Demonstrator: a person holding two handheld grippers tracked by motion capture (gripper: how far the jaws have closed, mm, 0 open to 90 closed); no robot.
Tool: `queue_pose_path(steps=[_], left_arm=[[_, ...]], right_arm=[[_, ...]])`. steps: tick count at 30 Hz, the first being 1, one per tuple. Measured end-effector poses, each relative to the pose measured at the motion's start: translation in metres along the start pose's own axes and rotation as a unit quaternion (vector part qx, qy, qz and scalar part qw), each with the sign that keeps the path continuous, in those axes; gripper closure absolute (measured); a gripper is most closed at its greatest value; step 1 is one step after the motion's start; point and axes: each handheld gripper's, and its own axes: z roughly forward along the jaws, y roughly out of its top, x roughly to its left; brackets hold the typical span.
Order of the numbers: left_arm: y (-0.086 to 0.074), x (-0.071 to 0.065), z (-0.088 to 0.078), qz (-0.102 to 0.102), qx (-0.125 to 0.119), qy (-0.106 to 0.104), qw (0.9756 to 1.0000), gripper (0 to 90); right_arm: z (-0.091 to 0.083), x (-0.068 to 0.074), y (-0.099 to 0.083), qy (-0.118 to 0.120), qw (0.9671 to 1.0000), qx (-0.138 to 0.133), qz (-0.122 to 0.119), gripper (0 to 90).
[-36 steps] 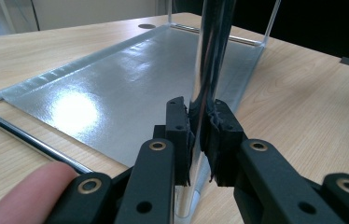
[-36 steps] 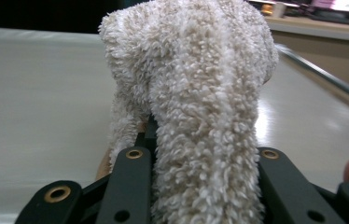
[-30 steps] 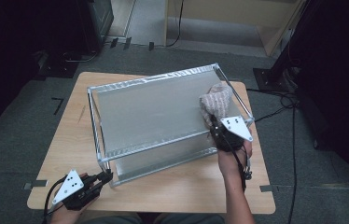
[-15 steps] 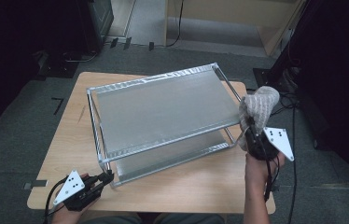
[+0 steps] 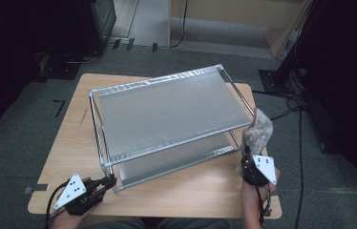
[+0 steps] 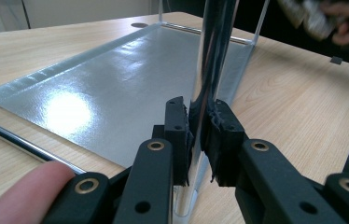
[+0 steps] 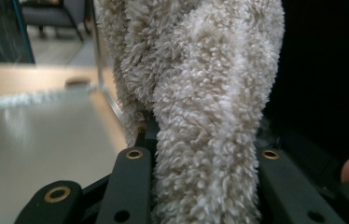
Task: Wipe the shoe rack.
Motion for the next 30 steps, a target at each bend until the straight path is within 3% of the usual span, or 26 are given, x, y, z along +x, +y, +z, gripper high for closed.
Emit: queue_pose_path(steps=[3,8,11,15,19,20,22,24,25,26,27,29,30], left_arm=[[0.0,0.0,0.0,0.0,0.001,-0.002,1.0,79.9],[0.0,0.001,0.0,0.002,0.003,-0.004,1.0,79.6],[0.0,0.001,0.0,0.001,0.004,-0.004,1.0,79.5],[-0.001,0.002,0.0,0.001,0.004,-0.004,1.0,79.5],[-0.001,0.002,0.0,0.001,0.003,-0.006,1.0,79.4],[-0.001,0.002,0.0,0.001,0.003,-0.005,1.0,79.4],[-0.001,0.002,0.0,0.0,0.004,-0.005,1.0,79.4],[-0.001,0.002,0.0,0.0,0.005,-0.005,1.0,79.3],[-0.002,0.002,0.0,0.0,0.005,-0.006,1.0,79.3],[-0.002,0.002,0.0,-0.001,0.005,-0.006,1.0,79.3],[-0.002,0.003,0.001,-0.001,0.005,-0.007,1.0,79.2],[-0.002,0.003,0.001,-0.003,0.005,-0.007,1.0,78.8],[-0.002,0.002,0.001,-0.002,0.007,-0.006,1.0,78.6]], right_arm=[[0.003,0.019,-0.014,0.019,0.9995,0.026,-0.008,70.2],[0.001,0.046,-0.016,0.048,0.9983,0.03,-0.016,69.5],[0.001,0.062,-0.021,0.073,0.9958,0.051,-0.022,69.3],[-0.001,0.092,-0.033,0.11,0.9892,0.071,-0.066,68.9],[-0.002,0.118,-0.031,0.166,0.9787,0.061,-0.105,68.0],[0.0,0.122,-0.029,0.169,0.9768,0.054,-0.121,67.8],[0.007,0.124,-0.023,0.163,0.9761,0.046,-0.136,67.3],[0.02,0.116,-0.014,0.146,0.981,0.041,-0.122,67.1],[0.03,0.107,-0.01,0.131,0.9849,0.047,-0.103,66.1],[0.039,0.1,-0.007,0.122,0.9867,0.055,-0.091,63.0],[0.047,0.092,-0.006,0.132,0.9857,0.069,-0.079,57.7],[0.063,0.081,-0.009,0.178,0.9768,0.099,-0.065,35.9],[0.067,0.077,-0.011,0.18,0.9749,0.111,-0.071,28.4]])
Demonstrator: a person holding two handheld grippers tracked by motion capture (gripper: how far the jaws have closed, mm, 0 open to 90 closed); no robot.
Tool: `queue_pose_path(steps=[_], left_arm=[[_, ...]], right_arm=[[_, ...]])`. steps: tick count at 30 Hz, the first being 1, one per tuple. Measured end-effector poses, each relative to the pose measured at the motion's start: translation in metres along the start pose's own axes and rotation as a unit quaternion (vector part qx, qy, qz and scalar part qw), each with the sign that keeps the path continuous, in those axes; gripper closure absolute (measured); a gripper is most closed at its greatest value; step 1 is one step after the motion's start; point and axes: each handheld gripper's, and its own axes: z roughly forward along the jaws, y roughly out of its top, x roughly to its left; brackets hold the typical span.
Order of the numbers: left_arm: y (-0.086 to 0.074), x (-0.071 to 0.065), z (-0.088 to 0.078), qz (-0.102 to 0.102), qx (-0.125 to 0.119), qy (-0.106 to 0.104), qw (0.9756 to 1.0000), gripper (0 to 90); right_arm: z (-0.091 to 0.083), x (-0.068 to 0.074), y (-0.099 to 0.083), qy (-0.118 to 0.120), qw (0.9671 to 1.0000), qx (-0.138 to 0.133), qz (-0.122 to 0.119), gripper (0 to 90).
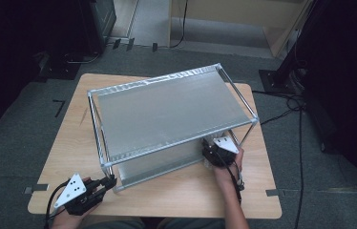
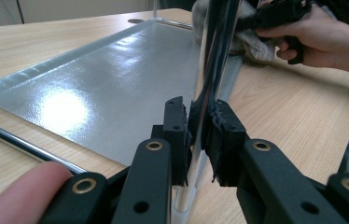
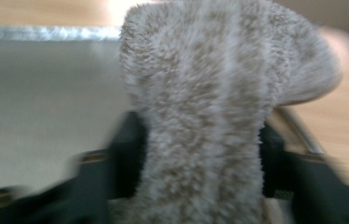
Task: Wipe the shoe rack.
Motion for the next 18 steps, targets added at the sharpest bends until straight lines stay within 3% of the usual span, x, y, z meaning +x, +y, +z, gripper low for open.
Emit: queue_pose_path(steps=[2,5,8,10,14,18], left_arm=[[-0.001,0.0,0.001,0.001,0.003,0.004,1.0,77.8],[-0.001,0.0,0.001,0.002,0.003,0.004,1.0,77.7],[-0.001,-0.002,0.001,0.008,0.003,0.009,0.9999,77.9],[0.0,-0.002,-0.001,0.005,-0.001,0.01,0.9999,77.6],[0.001,0.002,-0.003,-0.014,-0.019,0.008,0.9997,70.9],[0.002,0.001,-0.003,-0.015,-0.027,0.002,0.9995,76.2]], right_arm=[[-0.003,-0.004,-0.005,-0.014,0.9998,0.014,0.001,21.6],[-0.012,-0.008,-0.013,-0.014,0.9998,0.015,0.008,24.7],[-0.012,-0.009,-0.016,-0.013,0.9992,0.039,-0.004,44.9],[-0.011,-0.013,-0.013,-0.029,0.9991,0.031,0.002,56.1],[-0.006,-0.022,-0.01,-0.071,0.9968,0.023,0.027,60.2],[0.002,-0.019,-0.016,-0.054,0.9972,0.047,0.021,63.7]])
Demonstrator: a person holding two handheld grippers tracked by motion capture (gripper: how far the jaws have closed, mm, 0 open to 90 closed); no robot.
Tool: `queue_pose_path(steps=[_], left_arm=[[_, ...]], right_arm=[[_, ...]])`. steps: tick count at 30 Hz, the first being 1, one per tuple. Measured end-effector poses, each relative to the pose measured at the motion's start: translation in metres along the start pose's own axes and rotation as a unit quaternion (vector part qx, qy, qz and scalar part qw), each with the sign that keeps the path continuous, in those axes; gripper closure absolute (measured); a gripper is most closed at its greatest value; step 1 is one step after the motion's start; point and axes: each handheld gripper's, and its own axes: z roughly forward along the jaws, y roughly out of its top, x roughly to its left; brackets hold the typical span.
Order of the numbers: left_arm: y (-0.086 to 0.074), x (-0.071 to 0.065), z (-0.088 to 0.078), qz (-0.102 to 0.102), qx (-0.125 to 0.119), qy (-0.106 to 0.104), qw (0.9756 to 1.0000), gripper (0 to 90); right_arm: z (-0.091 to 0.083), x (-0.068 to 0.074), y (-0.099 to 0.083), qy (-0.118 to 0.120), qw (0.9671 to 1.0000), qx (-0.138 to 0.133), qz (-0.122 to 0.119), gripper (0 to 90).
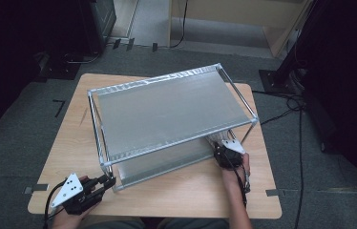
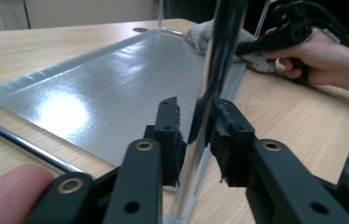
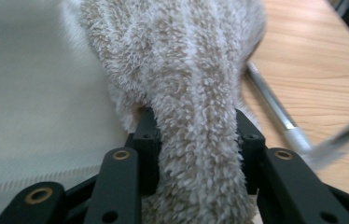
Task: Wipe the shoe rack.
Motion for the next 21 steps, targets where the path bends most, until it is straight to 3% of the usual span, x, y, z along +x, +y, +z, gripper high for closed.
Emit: queue_pose_path(steps=[3,8,10,14,16,21], left_arm=[[0.002,-0.001,0.0,0.005,-0.001,0.002,1.0,78.9],[0.002,-0.002,0.0,0.006,0.002,-0.007,1.0,79.2],[0.002,-0.003,0.001,0.009,0.004,-0.009,0.9999,79.3],[0.002,-0.003,0.001,0.008,0.003,-0.01,0.9999,79.4],[0.002,-0.003,0.001,0.008,0.002,-0.01,0.9999,79.5],[0.001,-0.006,0.003,0.013,0.002,-0.019,0.9997,79.5]], right_arm=[[-0.003,0.006,0.001,0.021,0.9997,0.01,0.004,64.3],[-0.008,0.024,-0.001,0.036,0.9992,0.011,-0.009,64.9],[-0.012,0.038,-0.002,0.058,0.9982,0.017,-0.001,65.0],[-0.018,0.069,-0.004,0.088,0.9957,0.02,-0.022,65.1],[-0.021,0.091,-0.006,0.106,0.9933,0.019,-0.04,65.1],[-0.032,0.134,-0.009,0.148,0.987,0.022,-0.059,65.1]])
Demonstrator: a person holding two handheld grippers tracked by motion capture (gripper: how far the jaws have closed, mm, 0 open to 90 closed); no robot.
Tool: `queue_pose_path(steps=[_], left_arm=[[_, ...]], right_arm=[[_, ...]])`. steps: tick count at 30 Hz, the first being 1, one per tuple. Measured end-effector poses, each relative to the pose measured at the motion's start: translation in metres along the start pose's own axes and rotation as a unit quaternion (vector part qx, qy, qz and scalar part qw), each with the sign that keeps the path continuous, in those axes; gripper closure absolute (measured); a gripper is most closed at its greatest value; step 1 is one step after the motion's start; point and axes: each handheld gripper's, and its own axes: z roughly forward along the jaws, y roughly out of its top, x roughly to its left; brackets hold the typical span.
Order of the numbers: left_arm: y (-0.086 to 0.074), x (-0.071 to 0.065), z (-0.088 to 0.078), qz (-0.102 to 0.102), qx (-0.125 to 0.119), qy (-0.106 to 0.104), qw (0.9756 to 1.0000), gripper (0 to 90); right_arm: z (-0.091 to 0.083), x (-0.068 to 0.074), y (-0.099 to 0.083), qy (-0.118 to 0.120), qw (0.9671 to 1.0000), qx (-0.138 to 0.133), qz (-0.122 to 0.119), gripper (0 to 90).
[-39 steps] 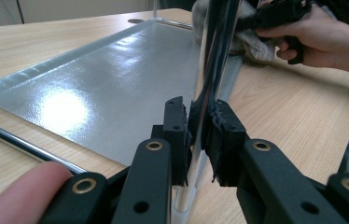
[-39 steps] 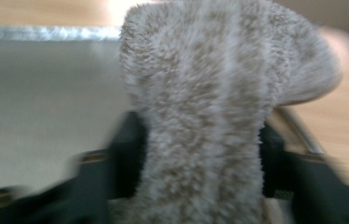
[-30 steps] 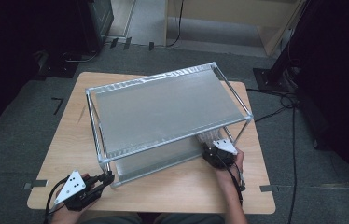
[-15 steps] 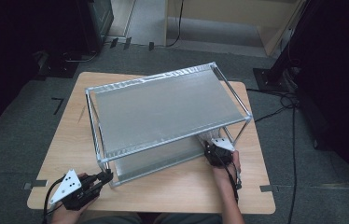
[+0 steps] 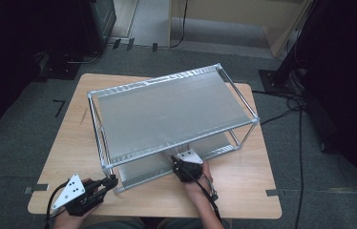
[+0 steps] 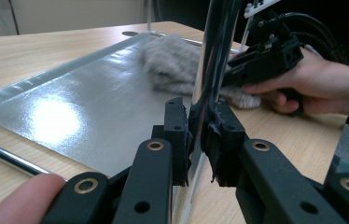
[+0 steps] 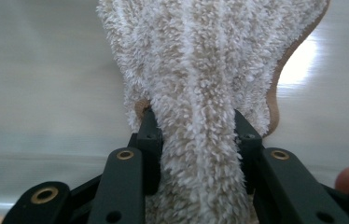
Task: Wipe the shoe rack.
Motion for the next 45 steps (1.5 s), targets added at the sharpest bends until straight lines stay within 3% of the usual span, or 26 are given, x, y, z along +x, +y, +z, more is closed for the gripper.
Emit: queue_pose_path(steps=[9,12,16,19,22,26,33,37,45], left_arm=[[0.0,-0.01,0.007,0.009,-0.001,-0.014,0.9999,79.9],[-0.001,-0.013,0.009,0.01,-0.002,-0.021,0.9997,79.8],[-0.001,-0.014,0.01,0.013,-0.003,-0.023,0.9996,79.8],[-0.001,-0.014,0.009,0.011,-0.002,-0.027,0.9996,80.1],[-0.001,-0.014,0.009,0.014,-0.001,-0.028,0.9995,80.3],[-0.001,-0.014,0.009,0.015,0.0,-0.029,0.9995,80.4],[-0.001,-0.014,0.009,0.015,0.001,-0.03,0.9994,80.5],[-0.001,-0.014,0.008,0.016,0.001,-0.03,0.9994,80.6],[-0.001,-0.013,0.008,0.015,-0.001,-0.027,0.9995,80.6]], right_arm=[[-0.004,0.063,-0.002,0.066,0.9972,-0.002,-0.037,65.1],[-0.006,0.08,-0.003,0.1,0.9945,0.001,-0.032,65.1],[-0.009,0.099,-0.005,0.139,0.9893,0.003,-0.043,64.9],[-0.009,0.101,-0.005,0.137,0.9894,0.002,-0.047,64.9],[-0.008,0.091,-0.003,0.152,0.9872,0.005,-0.046,65.1],[-0.007,0.072,-0.003,0.134,0.9903,0.005,-0.039,65.1],[-0.008,0.015,-0.006,0.072,0.9973,0.0,-0.011,64.9],[-0.007,-0.022,-0.005,0.041,0.999,-0.001,0.017,64.9],[-0.009,-0.077,-0.006,-0.012,0.9991,0.003,0.04,64.8]])
